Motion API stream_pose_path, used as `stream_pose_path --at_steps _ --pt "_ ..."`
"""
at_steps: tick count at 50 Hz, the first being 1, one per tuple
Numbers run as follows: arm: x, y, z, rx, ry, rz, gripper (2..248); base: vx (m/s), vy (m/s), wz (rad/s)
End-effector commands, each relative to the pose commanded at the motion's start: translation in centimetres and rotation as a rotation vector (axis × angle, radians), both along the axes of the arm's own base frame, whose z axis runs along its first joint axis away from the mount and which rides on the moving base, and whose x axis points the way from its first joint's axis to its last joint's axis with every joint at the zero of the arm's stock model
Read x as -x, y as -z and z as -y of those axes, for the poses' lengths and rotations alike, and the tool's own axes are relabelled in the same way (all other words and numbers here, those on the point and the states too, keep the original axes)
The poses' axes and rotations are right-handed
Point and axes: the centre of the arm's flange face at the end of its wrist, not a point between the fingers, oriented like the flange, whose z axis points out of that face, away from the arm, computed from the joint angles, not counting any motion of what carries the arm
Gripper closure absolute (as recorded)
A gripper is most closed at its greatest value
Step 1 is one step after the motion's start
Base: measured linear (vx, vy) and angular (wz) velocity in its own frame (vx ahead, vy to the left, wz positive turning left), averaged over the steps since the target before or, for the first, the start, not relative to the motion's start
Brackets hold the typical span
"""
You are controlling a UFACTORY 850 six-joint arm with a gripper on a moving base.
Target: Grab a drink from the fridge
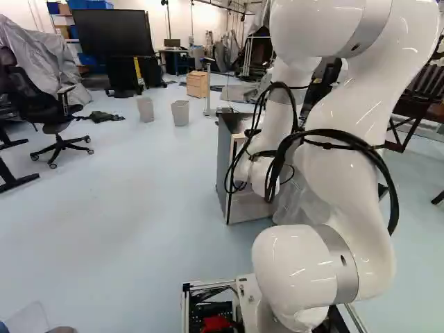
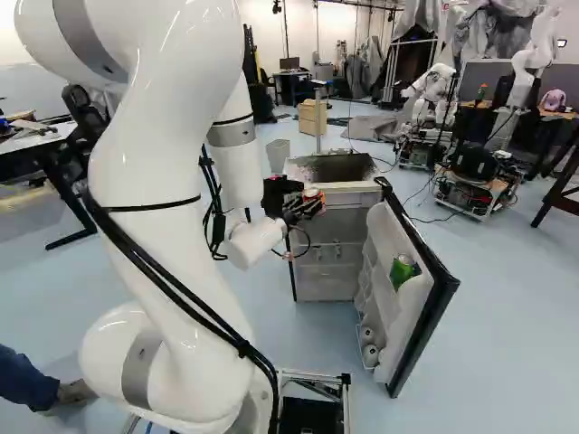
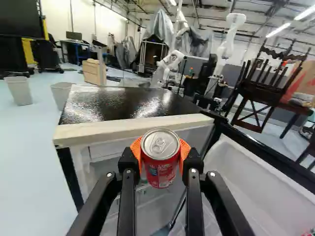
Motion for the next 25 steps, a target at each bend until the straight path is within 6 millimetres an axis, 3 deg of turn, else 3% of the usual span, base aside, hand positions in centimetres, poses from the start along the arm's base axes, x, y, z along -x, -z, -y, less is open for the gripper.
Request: stream_pose_path --at_steps 25 --pt "-0.1 0.0 -1.7 0.000 -0.233 -0.008 155 0.000 0.000 0.000"
